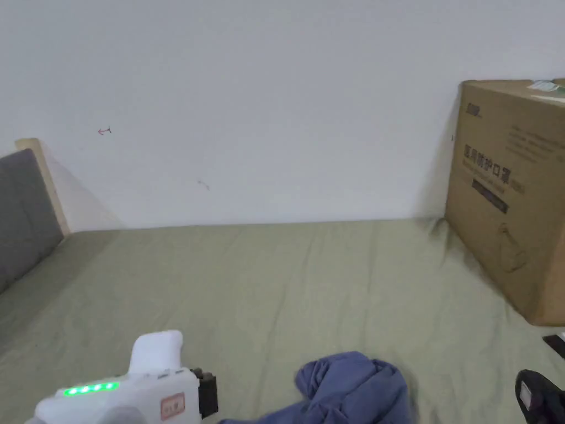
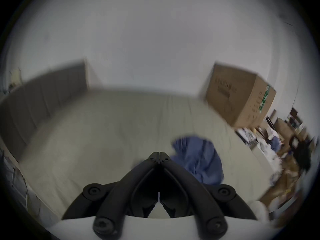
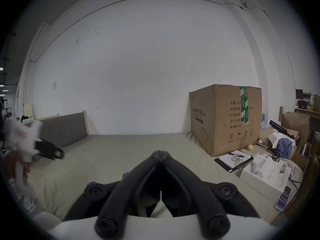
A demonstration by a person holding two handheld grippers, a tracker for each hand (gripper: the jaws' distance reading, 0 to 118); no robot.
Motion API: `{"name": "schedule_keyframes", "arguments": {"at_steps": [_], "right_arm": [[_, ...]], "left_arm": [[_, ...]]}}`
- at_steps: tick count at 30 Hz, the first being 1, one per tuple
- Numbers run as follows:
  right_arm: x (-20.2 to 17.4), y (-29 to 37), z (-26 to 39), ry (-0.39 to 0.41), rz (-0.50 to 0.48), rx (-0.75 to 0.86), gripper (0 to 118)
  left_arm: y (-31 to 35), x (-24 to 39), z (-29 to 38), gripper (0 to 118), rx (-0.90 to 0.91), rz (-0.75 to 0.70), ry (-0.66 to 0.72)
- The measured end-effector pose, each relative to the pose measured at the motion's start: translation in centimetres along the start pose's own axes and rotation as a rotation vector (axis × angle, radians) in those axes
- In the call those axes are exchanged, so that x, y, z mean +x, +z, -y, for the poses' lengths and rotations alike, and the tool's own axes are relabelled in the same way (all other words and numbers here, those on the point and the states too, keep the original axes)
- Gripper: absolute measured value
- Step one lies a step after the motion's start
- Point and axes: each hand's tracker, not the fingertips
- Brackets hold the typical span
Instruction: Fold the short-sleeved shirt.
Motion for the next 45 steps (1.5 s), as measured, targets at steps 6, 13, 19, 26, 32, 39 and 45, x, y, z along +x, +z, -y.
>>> {"name": "schedule_keyframes", "arguments": {"at_steps": [6,13,19,26,32,39,45], "right_arm": [[0.2,-0.8,1.6,-0.005,-0.021,-0.082,0],[0.6,-3.2,4.4,-0.004,-0.017,-0.208,0],[0.0,-4.8,5.2,-0.023,-0.016,-0.262,0],[0.3,-9.2,2.7,-0.121,-0.079,-0.282,0],[-1.0,-25.4,-2.5,-0.006,-0.392,-0.646,0],[-5.0,-40.9,3.2,-0.108,-0.318,-1.073,105],[-7.7,-45.8,9.8,0.110,-0.200,-1.217,97]], "left_arm": [[-14.6,-3.9,-2.5,85,-0.311,-0.099,0.040],[-22.3,-5.3,0.0,117,-0.411,-0.086,0.147],[-21.4,-3.7,2.9,101,-0.293,-0.174,0.018],[-16.3,-2.8,5.7,6,-0.137,0.024,0.113],[-11.2,-3.1,6.6,6,0.023,0.084,0.081],[-10.6,-3.8,8.3,6,0.017,0.054,0.057],[-11.7,-4.6,10.2,6,-0.026,0.022,0.049]]}}
